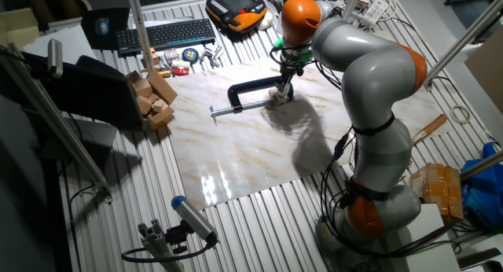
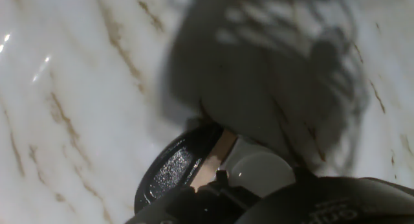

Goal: Take out the light bulb by rotating it

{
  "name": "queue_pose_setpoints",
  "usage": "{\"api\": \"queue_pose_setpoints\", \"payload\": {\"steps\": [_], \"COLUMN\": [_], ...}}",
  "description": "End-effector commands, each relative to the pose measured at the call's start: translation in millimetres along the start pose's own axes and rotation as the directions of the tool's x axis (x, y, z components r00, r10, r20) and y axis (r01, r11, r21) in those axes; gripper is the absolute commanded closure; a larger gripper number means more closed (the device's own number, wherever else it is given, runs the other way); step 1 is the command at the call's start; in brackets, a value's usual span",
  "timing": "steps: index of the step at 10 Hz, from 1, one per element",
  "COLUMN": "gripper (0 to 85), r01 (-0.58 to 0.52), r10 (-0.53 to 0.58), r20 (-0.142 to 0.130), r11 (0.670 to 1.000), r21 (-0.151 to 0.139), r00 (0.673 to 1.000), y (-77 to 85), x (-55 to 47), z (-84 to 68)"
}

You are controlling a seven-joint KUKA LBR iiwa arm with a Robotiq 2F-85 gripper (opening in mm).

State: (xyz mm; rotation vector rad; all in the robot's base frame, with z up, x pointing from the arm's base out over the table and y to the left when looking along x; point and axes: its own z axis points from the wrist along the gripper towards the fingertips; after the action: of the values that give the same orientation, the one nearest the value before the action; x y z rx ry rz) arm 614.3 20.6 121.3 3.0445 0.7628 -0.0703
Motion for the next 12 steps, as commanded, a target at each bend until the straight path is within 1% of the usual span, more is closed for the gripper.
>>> {"api": "queue_pose_setpoints", "payload": {"steps": [1,7,12], "gripper": [17.0,17.0,17.0], "r01": [-0.082,-0.076,-0.075], "r10": [0.082,0.076,0.075], "r20": [-0.002,-0.005,-0.001], "r11": [0.997,0.997,0.997], "r21": [0.003,-0.001,-0.002], "r00": [0.997,0.997,0.997], "y": [0.0,-0.1,-0.2], "x": [-0.1,-0.3,-0.4], "z": [0.1,0.9,0.7]}}
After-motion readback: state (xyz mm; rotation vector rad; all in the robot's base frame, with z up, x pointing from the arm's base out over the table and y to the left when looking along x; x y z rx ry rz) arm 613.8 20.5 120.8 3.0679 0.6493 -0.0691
